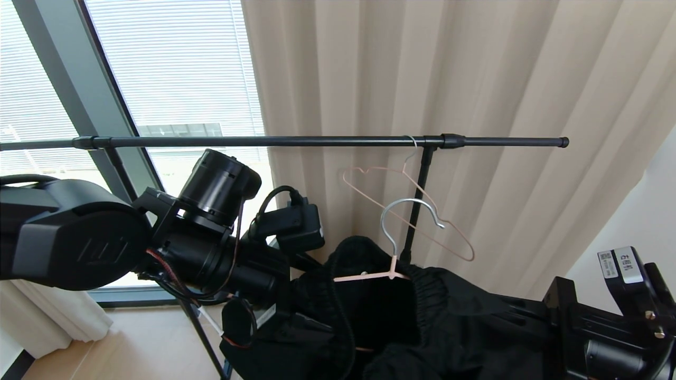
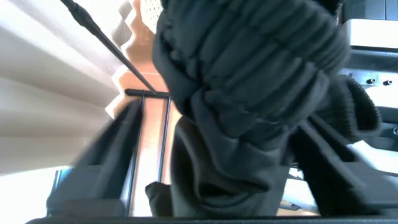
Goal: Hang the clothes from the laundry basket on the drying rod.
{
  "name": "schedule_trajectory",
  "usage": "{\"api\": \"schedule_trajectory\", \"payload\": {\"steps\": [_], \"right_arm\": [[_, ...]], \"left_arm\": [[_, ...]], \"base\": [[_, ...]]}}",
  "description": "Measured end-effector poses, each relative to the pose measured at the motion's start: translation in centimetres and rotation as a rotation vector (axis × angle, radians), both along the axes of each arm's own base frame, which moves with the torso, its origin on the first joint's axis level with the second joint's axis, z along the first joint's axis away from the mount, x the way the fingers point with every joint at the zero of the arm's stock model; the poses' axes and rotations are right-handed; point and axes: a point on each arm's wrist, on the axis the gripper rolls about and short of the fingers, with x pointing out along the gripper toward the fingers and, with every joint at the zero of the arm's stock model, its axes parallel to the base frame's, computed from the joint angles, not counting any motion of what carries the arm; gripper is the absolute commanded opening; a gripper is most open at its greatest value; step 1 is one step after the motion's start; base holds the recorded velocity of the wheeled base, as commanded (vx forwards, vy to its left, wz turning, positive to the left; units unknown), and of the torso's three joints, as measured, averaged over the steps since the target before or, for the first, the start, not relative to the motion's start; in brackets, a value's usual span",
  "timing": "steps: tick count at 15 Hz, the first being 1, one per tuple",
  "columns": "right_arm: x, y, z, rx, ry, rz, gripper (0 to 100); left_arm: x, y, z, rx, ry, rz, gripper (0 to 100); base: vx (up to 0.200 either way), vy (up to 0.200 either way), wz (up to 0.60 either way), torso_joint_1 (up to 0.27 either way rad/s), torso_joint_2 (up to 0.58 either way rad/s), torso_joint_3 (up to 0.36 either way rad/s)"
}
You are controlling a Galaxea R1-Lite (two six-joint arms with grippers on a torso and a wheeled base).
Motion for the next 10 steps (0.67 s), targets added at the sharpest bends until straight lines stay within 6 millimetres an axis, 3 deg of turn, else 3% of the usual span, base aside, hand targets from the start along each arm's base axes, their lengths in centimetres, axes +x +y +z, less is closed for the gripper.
{"api": "schedule_trajectory", "payload": {"steps": [10], "right_arm": [[-0.02, -0.05, 0.04, 0.016, 0.026, -0.004, 0]], "left_arm": [[-0.84, 0.92, 0.54, -0.012, -0.017, 0.010, 0]], "base": [[0.000, 0.000, 0.00, 0.000, 0.00, 0.000]]}}
